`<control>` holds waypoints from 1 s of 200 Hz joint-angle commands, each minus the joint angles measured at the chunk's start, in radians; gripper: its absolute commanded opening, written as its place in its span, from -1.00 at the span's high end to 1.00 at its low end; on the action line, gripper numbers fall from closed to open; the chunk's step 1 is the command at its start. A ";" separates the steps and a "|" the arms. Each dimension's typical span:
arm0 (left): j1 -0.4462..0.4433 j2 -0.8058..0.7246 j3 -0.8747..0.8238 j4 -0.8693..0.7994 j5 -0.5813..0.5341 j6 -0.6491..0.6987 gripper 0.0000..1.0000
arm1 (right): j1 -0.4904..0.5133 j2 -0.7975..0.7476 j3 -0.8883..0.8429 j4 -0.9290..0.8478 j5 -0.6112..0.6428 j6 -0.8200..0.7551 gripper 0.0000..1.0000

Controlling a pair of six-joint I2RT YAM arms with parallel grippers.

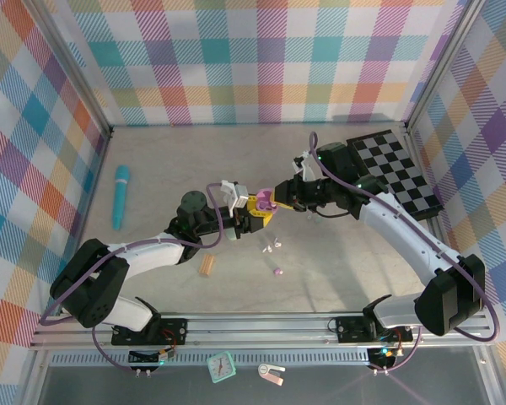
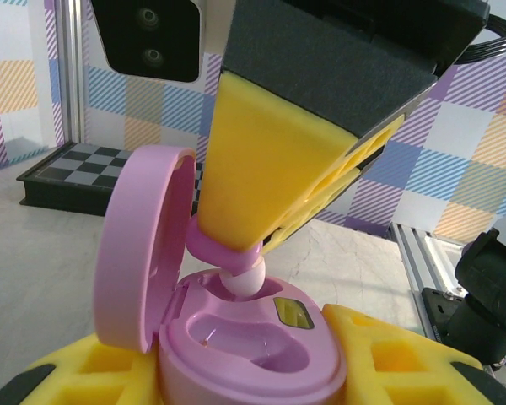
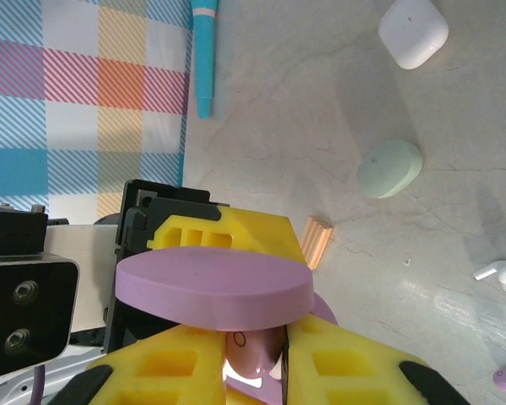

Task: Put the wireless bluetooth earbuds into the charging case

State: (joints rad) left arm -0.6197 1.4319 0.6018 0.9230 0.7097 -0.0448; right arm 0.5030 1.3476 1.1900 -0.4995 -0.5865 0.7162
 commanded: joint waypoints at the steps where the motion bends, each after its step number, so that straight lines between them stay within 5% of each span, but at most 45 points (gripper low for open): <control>1: -0.008 -0.001 0.026 0.059 0.014 -0.004 0.38 | -0.005 0.001 -0.005 -0.022 0.010 -0.032 0.56; 200: -0.009 0.019 0.055 0.082 0.017 -0.018 0.39 | -0.005 0.021 0.020 -0.043 -0.021 -0.052 0.35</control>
State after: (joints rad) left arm -0.6197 1.4513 0.6155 0.9195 0.7105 -0.0597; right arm 0.5026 1.3590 1.1908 -0.5163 -0.5957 0.6903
